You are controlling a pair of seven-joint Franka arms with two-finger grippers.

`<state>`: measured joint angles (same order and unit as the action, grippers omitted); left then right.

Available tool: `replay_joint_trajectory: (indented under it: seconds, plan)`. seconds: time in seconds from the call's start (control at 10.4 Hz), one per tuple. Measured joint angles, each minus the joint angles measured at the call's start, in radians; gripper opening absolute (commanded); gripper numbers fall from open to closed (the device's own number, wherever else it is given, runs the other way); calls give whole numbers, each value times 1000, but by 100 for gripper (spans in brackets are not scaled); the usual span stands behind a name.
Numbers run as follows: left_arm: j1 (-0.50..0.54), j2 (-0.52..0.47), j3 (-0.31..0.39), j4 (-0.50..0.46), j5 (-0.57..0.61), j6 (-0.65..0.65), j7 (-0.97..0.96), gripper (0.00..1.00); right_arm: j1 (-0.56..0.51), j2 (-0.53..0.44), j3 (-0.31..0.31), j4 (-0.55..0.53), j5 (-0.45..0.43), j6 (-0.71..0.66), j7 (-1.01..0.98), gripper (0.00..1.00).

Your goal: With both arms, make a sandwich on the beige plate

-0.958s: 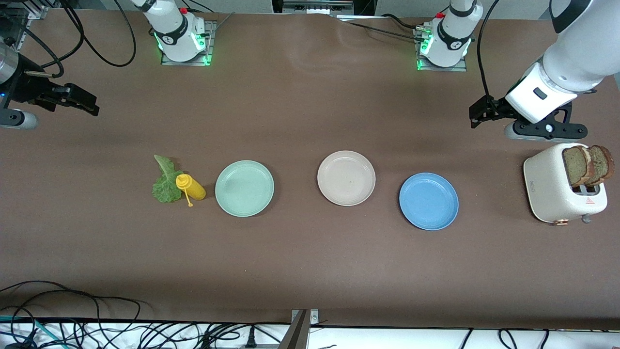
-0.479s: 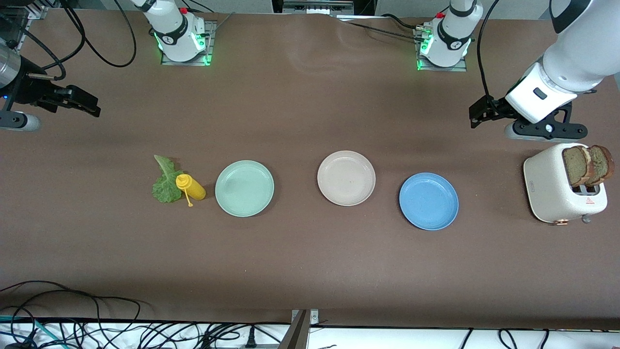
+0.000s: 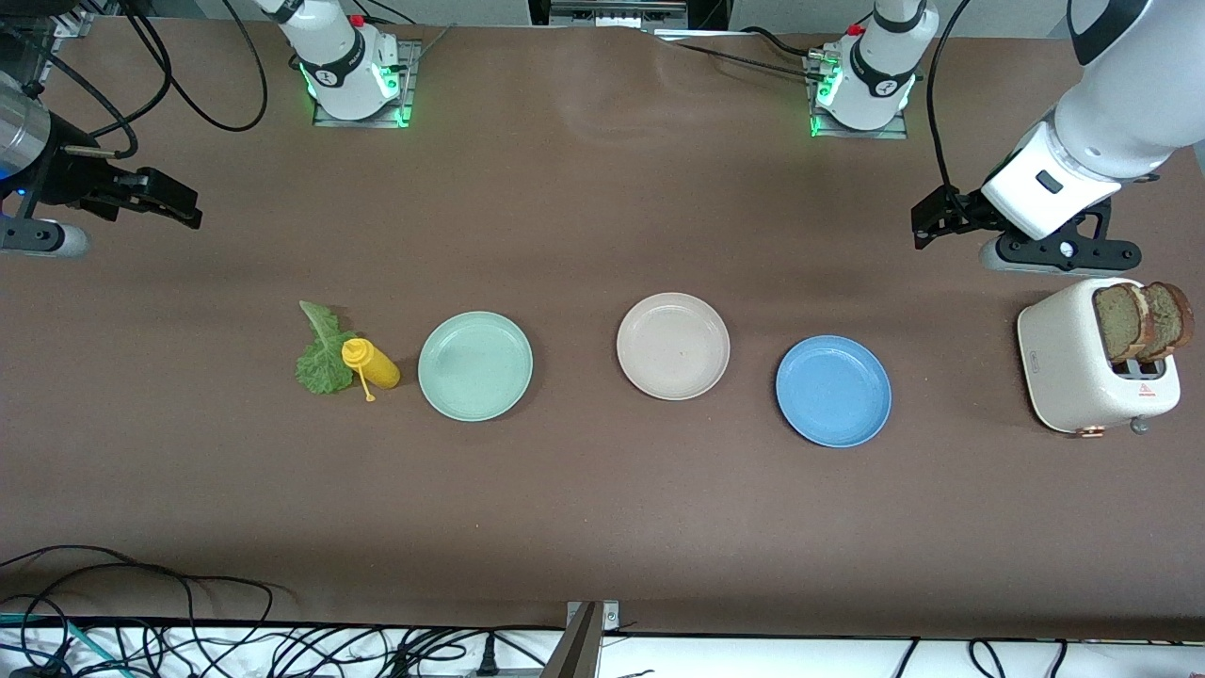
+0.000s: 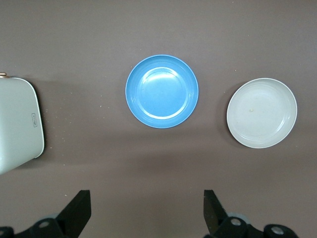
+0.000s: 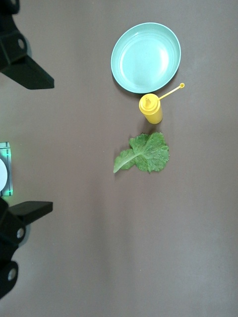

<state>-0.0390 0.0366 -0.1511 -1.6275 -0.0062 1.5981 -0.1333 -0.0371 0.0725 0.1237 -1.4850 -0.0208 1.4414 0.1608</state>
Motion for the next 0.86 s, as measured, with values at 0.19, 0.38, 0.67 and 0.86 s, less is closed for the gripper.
replay_joint_trajectory:
  seconds: [0.19, 0.38, 0.67, 0.86]
  plan:
    - [0, 0, 0, 0, 0, 0, 0, 100, 0, 1, 0, 0, 0, 0, 0, 100]
    - [0, 0, 0, 0, 0, 0, 0, 100, 0, 2, 0, 0, 0, -1, -3, 100]
    - [0, 1, 0, 0, 0, 0, 0, 100, 0, 7, -3, 0, 0, -1, -21, 100]
    - [0, 1, 0, 0, 0, 0, 0, 100, 0, 12, -3, 0, 0, -1, -24, 100]
